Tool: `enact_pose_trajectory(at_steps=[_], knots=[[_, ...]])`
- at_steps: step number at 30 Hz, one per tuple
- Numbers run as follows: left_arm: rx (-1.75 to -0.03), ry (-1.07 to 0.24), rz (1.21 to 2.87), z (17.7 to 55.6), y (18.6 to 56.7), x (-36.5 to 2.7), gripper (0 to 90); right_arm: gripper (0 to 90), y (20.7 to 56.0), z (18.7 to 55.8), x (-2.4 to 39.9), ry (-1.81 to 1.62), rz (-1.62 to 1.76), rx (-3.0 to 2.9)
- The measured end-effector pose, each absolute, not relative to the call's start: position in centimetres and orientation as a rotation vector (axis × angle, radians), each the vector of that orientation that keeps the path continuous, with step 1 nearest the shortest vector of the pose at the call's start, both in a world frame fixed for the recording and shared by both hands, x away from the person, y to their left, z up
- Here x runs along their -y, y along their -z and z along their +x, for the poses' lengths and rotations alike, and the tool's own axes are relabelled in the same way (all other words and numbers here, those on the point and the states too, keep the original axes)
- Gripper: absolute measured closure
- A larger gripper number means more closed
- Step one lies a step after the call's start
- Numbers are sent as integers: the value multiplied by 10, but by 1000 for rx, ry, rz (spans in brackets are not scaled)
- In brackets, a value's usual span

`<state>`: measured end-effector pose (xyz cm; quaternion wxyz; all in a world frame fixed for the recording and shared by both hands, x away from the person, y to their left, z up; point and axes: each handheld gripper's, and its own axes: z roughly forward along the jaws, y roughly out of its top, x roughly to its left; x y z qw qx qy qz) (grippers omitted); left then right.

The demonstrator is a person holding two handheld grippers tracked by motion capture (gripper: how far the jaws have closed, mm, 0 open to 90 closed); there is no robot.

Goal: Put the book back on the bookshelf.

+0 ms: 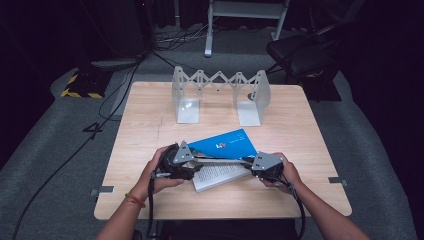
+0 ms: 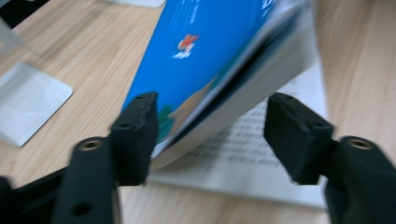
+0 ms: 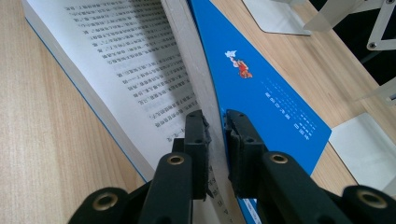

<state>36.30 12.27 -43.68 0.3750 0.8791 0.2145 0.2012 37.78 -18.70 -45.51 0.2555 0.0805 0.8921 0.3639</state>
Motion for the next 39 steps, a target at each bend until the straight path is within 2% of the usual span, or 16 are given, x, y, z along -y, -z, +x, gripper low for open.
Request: enact_pose_trajectory(at_steps=[3, 6, 8, 10, 12, 14, 18, 23, 26, 31, 33, 35, 39], knots=[[-548, -554, 2250, 358, 435, -107, 295, 796, 453, 378, 186, -966, 205, -2435], [-536, -543, 2268, 358, 435, -92, 295, 792, 453, 380, 186, -959, 194, -2454], [-530, -553, 2288, 358, 436, -88, 326, 787, 454, 379, 186, -959, 193, -2456], [-509, -546, 2321, 358, 442, -83, 451, 780, 455, 379, 185, -957, 189, -2457], [-495, -559, 2329, 359, 446, -83, 632, 764, 455, 379, 186, -961, 187, -2454], [-462, -571, 2351, 358, 448, -84, 689, 732, 456, 379, 186, -974, 199, -2456], [-441, -550, 2354, 357, 451, -91, 743, 576, 461, 388, 194, -1016, 254, -2418], [-416, -501, 2335, 362, 451, -100, 746, 607, 467, 403, 218, -1152, 282, -2404], [-416, -492, 2328, 366, 448, -107, 743, 702, 465, 401, 214, -1110, 148, -2401], [-459, -410, 2317, 376, 443, -122, 708, 761, 461, 393, 204, -1095, 87, -2411], [-512, -428, 2318, 377, 441, -126, 627, 779, 457, 389, 198, -1053, 79, -2416], [-555, -428, 2286, 374, 438, -127, 491, 789, 454, 387, 195, -1039, 72, -2423], [-545, -463, 2299, 358, 433, -113, 360, 796, 452, 382, 188, -991, 48, -2434]])
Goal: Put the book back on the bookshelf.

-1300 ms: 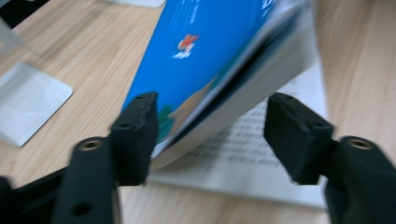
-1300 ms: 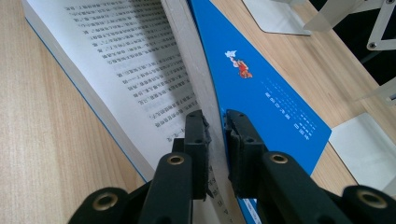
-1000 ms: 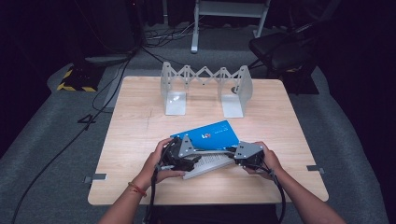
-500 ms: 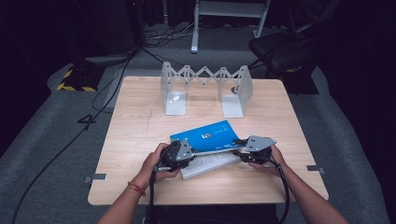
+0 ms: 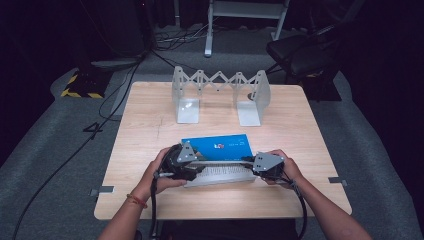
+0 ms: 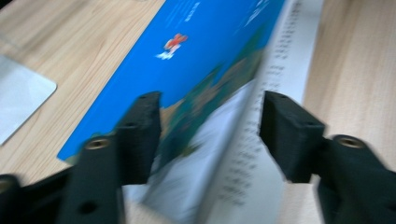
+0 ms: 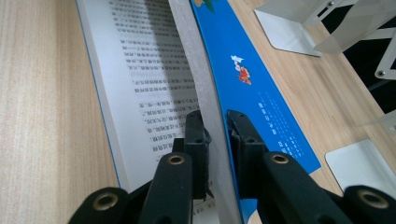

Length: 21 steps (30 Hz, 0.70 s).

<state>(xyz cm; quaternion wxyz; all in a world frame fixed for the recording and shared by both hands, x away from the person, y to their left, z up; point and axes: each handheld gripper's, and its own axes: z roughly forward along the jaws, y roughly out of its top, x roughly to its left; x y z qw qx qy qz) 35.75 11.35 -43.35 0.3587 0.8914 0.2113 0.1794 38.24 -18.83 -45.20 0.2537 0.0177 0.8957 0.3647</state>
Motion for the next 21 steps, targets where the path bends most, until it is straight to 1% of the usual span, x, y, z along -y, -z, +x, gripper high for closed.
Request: enact_pose_trajectory(at_steps=[2, 3, 4, 5, 6, 7, 8, 9, 10, 12, 14, 16, 19, 21], knots=[[-572, -498, 2335, 353, 432, -99, 324, 801, 451, 381, 186, -978, 41, -2440], [-583, -508, 2345, 353, 433, -96, 323, 802, 450, 380, 184, -971, 38, -2441], [-597, -513, 2347, 354, 434, -93, 327, 802, 450, 380, 183, -968, 36, -2444], [-605, -532, 2353, 355, 436, -91, 359, 802, 449, 380, 182, -961, 38, -2445], [-596, -568, 2356, 356, 437, -91, 476, 802, 448, 379, 181, -952, 33, -2445], [-594, -583, 2349, 357, 438, -93, 575, 801, 448, 379, 180, -942, 29, -2446], [-561, -559, 2349, 358, 439, -96, 634, 800, 448, 379, 180, -938, 22, -2448], [-561, -559, 2349, 358, 439, -96, 666, 800, 448, 379, 180, -938, 22, -2448], [-539, -553, 2351, 359, 440, -99, 666, 791, 447, 380, 180, -943, 25, -2449], [-527, -534, 2357, 360, 443, -102, 696, 752, 448, 385, 183, -1011, 31, -2453], [-515, -525, 2355, 360, 445, -105, 713, 699, 451, 389, 188, -1062, 42, -2450], [-509, -521, 2346, 360, 445, -107, 723, 668, 457, 398, 196, -1045, 88, -2430], [-517, -493, 2321, 362, 446, -112, 733, 671, 462, 412, 212, -1147, 136, -2431], [-513, -483, 2316, 364, 446, -114, 735, 701, 458, 413, 210, -1128, 80, -2421]])
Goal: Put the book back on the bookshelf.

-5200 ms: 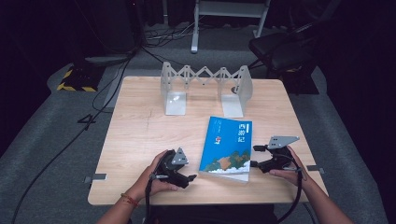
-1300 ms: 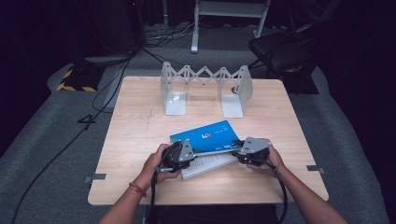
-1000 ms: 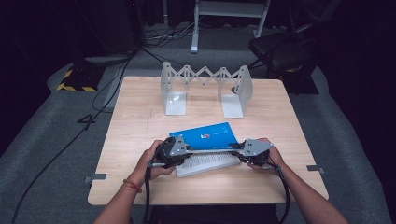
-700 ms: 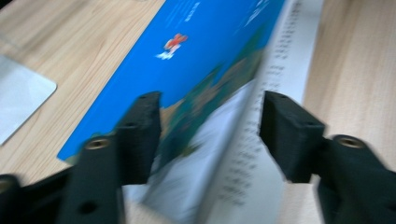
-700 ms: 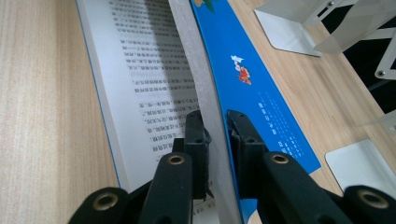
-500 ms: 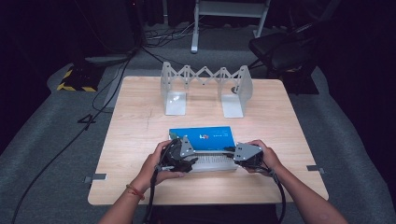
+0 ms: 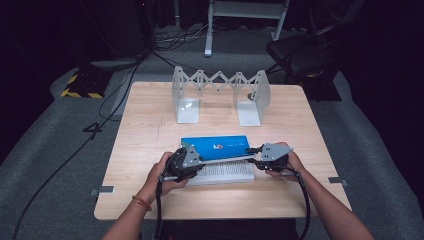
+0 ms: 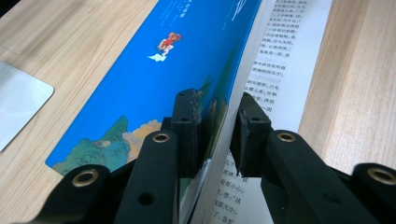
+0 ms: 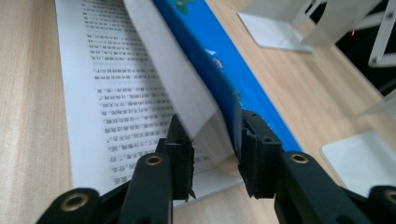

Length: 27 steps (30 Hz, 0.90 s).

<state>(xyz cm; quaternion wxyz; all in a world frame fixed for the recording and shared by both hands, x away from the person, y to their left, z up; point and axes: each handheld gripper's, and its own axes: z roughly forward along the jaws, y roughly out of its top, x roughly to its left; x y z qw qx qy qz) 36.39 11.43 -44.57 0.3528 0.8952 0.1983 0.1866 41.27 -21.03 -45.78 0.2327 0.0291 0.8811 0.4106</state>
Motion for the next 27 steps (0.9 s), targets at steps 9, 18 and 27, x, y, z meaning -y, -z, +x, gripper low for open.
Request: enact_pose_trajectory(at_steps=[9, 18, 27], knots=[[-616, -545, 2339, 359, 435, -110, 494, 813, 444, 397, 192, -1026, -40, -2418], [-602, -605, 2363, 352, 427, -61, 340, 821, 441, 384, 182, -1015, -46, -2418], [-683, -750, 2333, 353, 438, -46, 543, 818, 438, 380, 180, -1019, 6, -2410]])
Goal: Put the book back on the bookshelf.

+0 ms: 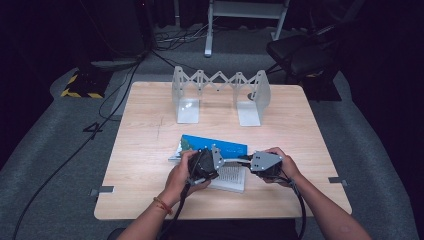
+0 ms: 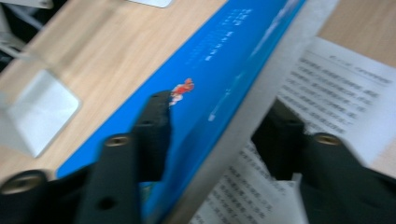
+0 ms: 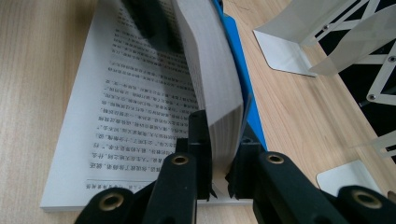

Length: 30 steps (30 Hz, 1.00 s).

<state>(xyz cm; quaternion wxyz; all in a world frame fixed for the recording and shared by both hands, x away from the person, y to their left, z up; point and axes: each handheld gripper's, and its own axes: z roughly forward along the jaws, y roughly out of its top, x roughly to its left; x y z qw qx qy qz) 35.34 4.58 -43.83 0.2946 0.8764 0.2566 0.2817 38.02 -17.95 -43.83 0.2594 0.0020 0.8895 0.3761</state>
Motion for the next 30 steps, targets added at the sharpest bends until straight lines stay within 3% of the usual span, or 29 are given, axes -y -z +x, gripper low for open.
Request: enact_pose_trajectory(at_steps=[12, 15, 18, 21, 25, 30], knots=[[-580, -700, 2315, 352, 442, -47, 687, 796, 436, 380, 176, -1018, 44, -2410], [-569, -696, 2285, 352, 443, -51, 741, 731, 435, 381, 178, -1067, 73, -2407], [-573, -676, 2229, 355, 443, -59, 788, 573, 430, 389, 188, -1199, 195, -2357], [-568, -659, 2172, 357, 439, -69, 806, 477, 431, 401, 204, -1194, 300, -2348], [-591, -614, 2105, 360, 434, -81, 811, 415, 443, 419, 220, -1172, 454, -2388], [-593, -605, 2055, 360, 428, -91, 814, 411, 463, 434, 227, -1137, 550, -2417]])
